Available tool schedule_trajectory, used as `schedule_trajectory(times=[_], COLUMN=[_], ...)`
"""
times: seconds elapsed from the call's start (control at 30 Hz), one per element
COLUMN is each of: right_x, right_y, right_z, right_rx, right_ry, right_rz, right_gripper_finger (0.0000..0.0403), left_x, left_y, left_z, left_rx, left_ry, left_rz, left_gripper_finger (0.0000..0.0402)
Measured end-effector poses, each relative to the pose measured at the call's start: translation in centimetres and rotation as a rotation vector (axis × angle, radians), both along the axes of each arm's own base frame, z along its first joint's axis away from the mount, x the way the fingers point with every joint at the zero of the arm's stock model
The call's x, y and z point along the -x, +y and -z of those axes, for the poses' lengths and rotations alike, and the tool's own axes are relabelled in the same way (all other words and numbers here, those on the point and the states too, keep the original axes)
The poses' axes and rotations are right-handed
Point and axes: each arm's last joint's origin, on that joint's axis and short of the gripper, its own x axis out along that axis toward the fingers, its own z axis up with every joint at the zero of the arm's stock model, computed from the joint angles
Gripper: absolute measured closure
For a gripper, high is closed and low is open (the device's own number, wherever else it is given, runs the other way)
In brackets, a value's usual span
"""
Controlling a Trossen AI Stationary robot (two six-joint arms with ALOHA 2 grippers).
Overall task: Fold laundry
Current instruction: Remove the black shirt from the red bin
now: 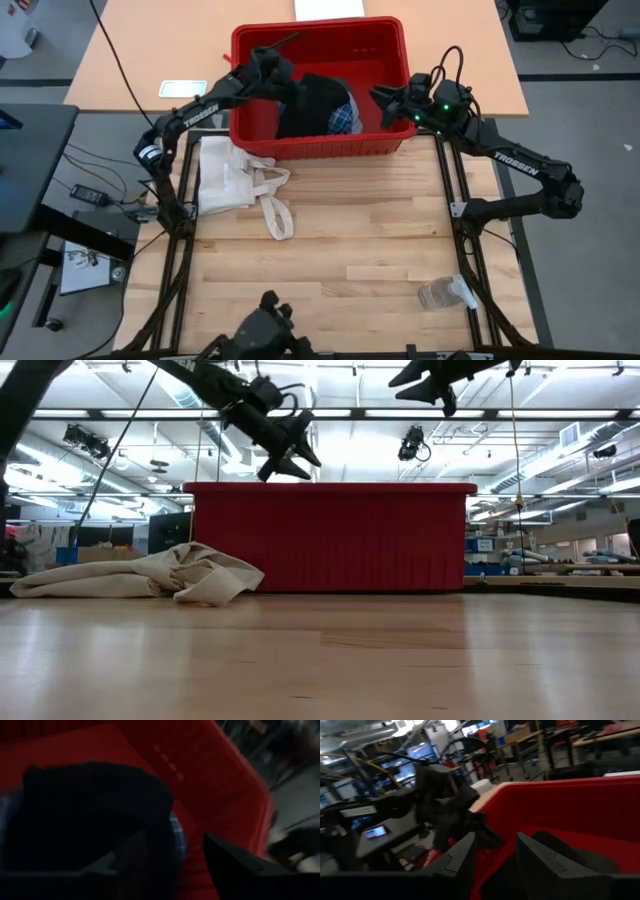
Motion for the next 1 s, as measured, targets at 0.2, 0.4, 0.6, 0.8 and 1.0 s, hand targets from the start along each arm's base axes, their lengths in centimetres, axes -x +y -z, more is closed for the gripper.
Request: schedule_trajectory(times=[0.2,0.4,0.6,0.8,1.0], right_x=[0.4,1.0,1.3,1.5,1.4], right_y=[-0.7,-1.4,-1.8,-1.9,-1.6], right_z=[0.2,0.1,0.0,0.0,-0.1], right_rx=[-0.001,-0.008,0.011,-0.01,-0.004], right_ry=[0.014,0.004,0.001,-0.012,-0.007], right_rz=[0.088,0.124,0.079,-0.101,-0.209], right_gripper_finger=[0.0258,0.0258,0.0258,0.0258,0.0258], left_x=[-3.4,-6.1,-8.8,-10.2,-10.8], left_y=[-2.5,-5.7,-5.6,-5.9,-6.3], left_z=[0.0,0.6,3.9,5.0,5.1], left_rx=[-0.159,-0.295,-0.281,-0.393,-0.425], left_ry=[0.225,0.335,0.36,0.411,0.405], left_rz=[0.04,0.009,-0.079,-0.22,-0.269], left_gripper_finger=[0.0117,0.0097,0.0097,0.0097,0.0097])
